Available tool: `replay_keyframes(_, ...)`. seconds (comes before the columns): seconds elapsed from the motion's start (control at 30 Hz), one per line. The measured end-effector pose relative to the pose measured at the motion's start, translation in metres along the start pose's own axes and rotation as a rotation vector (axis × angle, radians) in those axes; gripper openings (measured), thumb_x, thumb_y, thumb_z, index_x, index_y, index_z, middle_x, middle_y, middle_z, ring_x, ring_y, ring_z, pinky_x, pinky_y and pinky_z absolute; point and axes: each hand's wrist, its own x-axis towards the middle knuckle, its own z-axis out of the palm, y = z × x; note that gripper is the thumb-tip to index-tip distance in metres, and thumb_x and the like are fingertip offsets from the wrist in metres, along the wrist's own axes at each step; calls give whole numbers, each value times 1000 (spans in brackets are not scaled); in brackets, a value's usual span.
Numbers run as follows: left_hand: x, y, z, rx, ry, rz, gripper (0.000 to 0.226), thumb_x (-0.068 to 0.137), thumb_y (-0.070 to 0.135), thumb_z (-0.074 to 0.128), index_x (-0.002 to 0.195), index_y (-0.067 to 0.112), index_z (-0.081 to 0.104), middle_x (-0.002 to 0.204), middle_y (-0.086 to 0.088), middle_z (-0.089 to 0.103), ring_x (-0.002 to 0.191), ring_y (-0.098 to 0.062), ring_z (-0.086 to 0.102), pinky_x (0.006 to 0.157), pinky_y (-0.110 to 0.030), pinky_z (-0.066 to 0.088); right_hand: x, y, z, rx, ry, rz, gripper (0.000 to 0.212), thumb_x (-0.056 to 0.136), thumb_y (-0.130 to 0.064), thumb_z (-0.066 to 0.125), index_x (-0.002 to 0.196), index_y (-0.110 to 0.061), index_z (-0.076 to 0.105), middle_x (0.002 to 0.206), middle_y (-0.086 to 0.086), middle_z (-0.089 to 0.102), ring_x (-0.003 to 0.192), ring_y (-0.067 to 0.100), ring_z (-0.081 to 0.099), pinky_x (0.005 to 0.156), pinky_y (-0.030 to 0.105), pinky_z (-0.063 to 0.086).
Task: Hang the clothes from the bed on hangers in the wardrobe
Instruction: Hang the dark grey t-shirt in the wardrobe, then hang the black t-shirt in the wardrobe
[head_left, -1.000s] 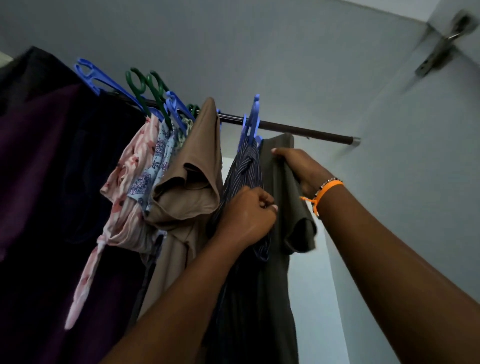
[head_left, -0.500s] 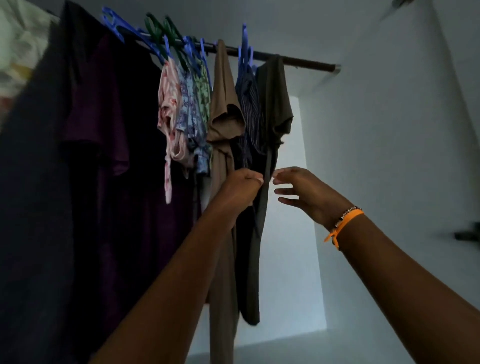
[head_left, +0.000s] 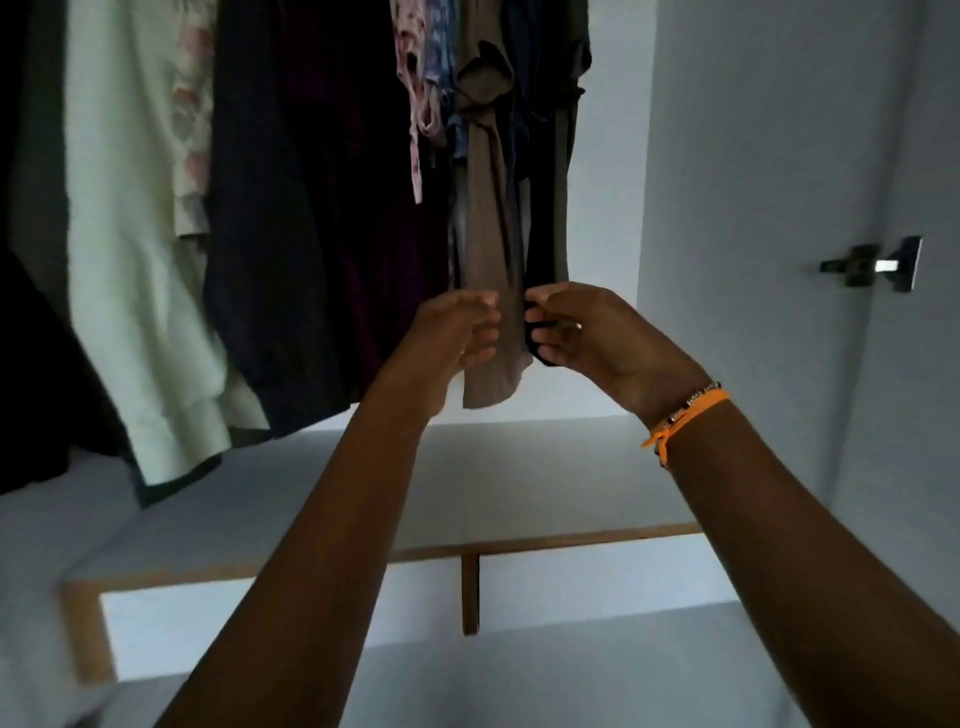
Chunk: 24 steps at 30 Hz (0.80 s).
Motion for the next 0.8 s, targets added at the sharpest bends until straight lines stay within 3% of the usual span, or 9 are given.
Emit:
replay_keyframes(0.17, -99, -28, -20, 55, 89, -125, 21, 96, 19, 51, 112, 13, 63, 102, -2, 63, 95, -15, 60, 80, -22, 50, -93, 41, 19, 107, -94, 135, 14, 95, -18, 51, 90, -19, 64, 90, 0, 64, 89, 17, 59, 90, 30, 47)
replay_keyframes(0.4, -272, -67, -31, 14, 251, -278, 17, 94, 18, 52, 103, 13, 66, 102, -4, 67, 99, -20, 63, 83, -27, 53, -238, 90, 65, 128, -263, 295, 16, 94, -18, 50, 98, -12, 64, 86, 1, 64, 81, 15, 59, 81, 28, 47)
replay_keyframes(0.57, -408, -85, -64, -37, 475, -435, 17, 95, 15, 50, 103, 11, 64, 98, -4, 64, 97, -20, 62, 81, -25, 52, -347, 113, 123, 183, -386, 469, 18, 97, -22, 48, 94, -16, 65, 92, 3, 66, 91, 19, 61, 85, 27, 49)
replay_keyframes(0.8, -591, -74, -144, -112, 826, -533, 20, 97, 14, 47, 105, 10, 64, 91, -1, 63, 87, -14, 61, 74, -23, 53, -488, 124, 247, 219, -622, 717, 19, 95, -21, 49, 91, -17, 67, 85, 0, 63, 80, 15, 56, 76, 26, 46)
